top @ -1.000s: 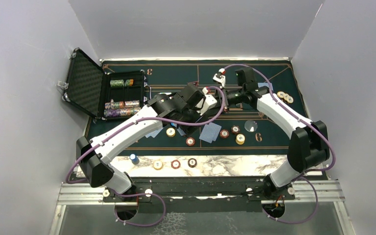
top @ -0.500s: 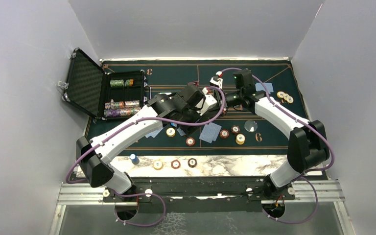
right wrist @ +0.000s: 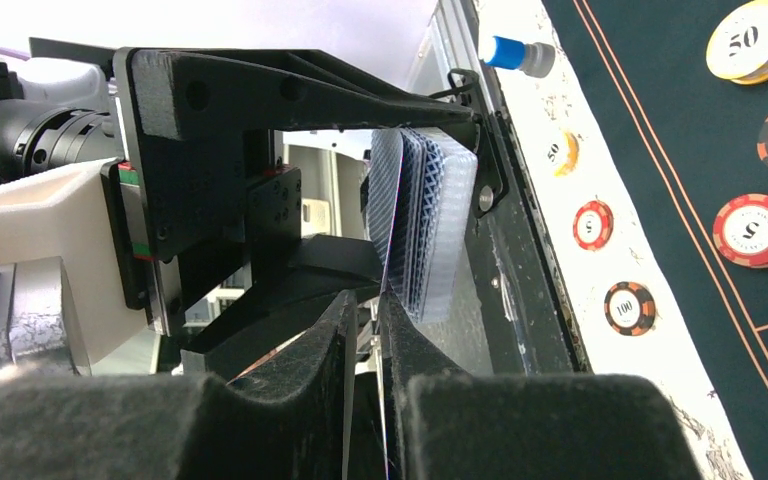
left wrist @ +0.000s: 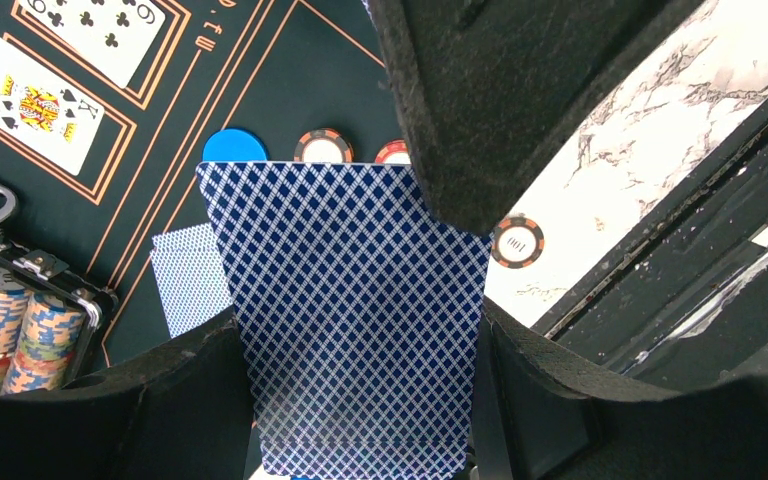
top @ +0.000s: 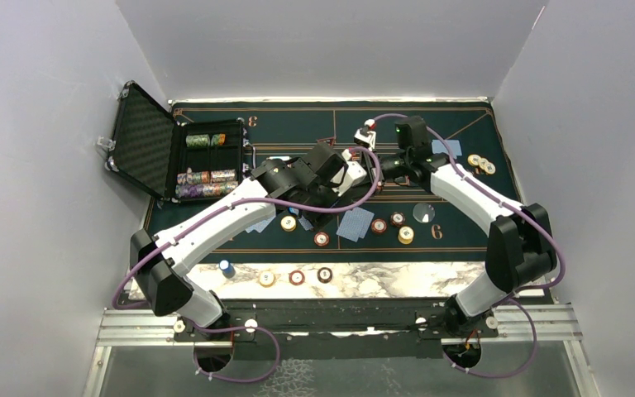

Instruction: Distribute texas hold em gaming equipment

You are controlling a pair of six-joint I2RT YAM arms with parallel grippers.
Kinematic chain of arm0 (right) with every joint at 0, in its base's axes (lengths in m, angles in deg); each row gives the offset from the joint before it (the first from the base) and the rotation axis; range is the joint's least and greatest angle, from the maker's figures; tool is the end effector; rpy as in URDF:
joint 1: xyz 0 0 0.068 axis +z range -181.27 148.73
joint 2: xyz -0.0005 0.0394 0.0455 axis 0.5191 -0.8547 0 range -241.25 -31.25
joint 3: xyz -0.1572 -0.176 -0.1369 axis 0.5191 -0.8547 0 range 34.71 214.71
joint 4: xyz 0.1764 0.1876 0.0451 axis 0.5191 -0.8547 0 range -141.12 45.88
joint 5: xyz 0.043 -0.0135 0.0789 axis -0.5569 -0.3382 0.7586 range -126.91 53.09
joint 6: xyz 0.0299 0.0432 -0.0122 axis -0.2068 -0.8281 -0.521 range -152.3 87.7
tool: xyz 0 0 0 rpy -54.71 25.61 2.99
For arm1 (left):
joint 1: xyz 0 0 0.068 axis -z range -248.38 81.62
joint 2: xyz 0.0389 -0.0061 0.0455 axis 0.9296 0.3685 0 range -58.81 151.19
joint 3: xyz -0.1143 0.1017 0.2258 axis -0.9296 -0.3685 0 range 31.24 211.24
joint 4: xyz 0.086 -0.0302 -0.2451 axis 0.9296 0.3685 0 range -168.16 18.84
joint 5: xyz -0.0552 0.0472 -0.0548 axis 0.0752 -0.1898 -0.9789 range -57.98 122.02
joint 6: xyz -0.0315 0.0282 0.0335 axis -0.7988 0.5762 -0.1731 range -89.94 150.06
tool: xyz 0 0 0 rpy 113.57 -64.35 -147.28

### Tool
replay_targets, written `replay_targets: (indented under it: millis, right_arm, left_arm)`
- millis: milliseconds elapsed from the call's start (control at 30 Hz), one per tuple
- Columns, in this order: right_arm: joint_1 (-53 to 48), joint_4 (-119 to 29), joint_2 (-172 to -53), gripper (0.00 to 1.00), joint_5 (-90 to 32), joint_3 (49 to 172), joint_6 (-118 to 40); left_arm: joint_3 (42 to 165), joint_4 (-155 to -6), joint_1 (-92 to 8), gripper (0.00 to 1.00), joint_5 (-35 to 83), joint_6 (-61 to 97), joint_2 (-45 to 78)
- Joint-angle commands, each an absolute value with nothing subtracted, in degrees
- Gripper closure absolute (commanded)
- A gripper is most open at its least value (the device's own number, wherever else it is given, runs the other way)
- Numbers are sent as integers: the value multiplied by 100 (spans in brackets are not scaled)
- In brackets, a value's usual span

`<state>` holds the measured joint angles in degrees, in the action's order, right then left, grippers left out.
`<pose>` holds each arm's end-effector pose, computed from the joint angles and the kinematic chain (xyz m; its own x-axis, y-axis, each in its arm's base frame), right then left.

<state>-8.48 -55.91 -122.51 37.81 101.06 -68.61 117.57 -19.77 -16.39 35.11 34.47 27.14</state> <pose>0.3003 0.1635 0.2788 -0.9267 -0.2201 -0.3046 -0.3305 0.0915 0.9394 0.1888 -0.2384 0.3454 -0.4617 0.7153 -0.5246 0.8070 0.5843 0.0864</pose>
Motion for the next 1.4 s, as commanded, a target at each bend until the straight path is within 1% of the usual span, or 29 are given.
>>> replay_targets:
  millis: [0,367,467,533,600,733,800,867,933,967,1067,1133,1167,1233,1300,1367]
  right_arm:
    - [-746,-5140,-12063,84,4023,9969,-7155]
    - [-662,-4870,-12276,84,3989,9964,-7422]
    - [-649,-4816,-12299,87,3940,9953,-7521]
    - [-648,-4767,-12300,92,3895,9946,-7571]
    - [-648,-4704,-12295,99,3821,9940,-7665]
    - [-795,-4670,-12113,99,3434,9989,-7700]
    - [-1065,-4244,-11901,99,3214,9840,-7775]
    - [-1420,-4141,-11767,99,2911,9794,-7508]
    - [-1843,-4334,-11732,99,2637,10038,-6806]
    - [-2011,-4539,-11721,99,2243,10223,-6303]
    - [-2216,-4669,-11756,99,1044,10666,-4146]
    - [-2121,-4444,-11940,99,403,10684,-2432]
    - [-1869,-4320,-12018,99,76,10584,-1255]
    - [-1403,-3555,-12245,99,-1197,10161,682]
    - [-1291,-3056,-12656,99,-1294,10137,1908]
    - [-1145,-3373,-13191,99,-1217,10527,3010]
  left_arm:
    - [11840,-2060,-1606,100,3474,3507,2720]
    - [11878,-2059,-1609,100,3460,3450,2686]
    - [11870,-2060,-1609,100,3475,3430,2683]
    - [11855,-2060,-1616,100,3513,3384,2674]
    - [11837,-2068,-1614,100,3529,3329,2660]
    - [11710,-2063,-1612,100,3622,3154,2544]
    - [11577,-2071,-1625,100,3668,3058,2429]
    - [11438,-2065,-1654,100,3725,2980,2332]
    - [11361,-2001,-1695,100,3797,2890,2246]
    - [11325,-1975,-1726,100,3843,2824,2199]
    - [11247,-1919,-1842,100,3864,2526,2061]
    - [11334,-1771,-1922,100,3873,2266,2025]
    - [11408,-1667,-1940,100,3919,2147,2025]
    - [11560,-1457,-1974,100,3983,1989,2021]
    - [11621,-1379,-2013,100,3992,1884,1938]
    - [11620,-1343,-2081,100,3964,1836,1822]
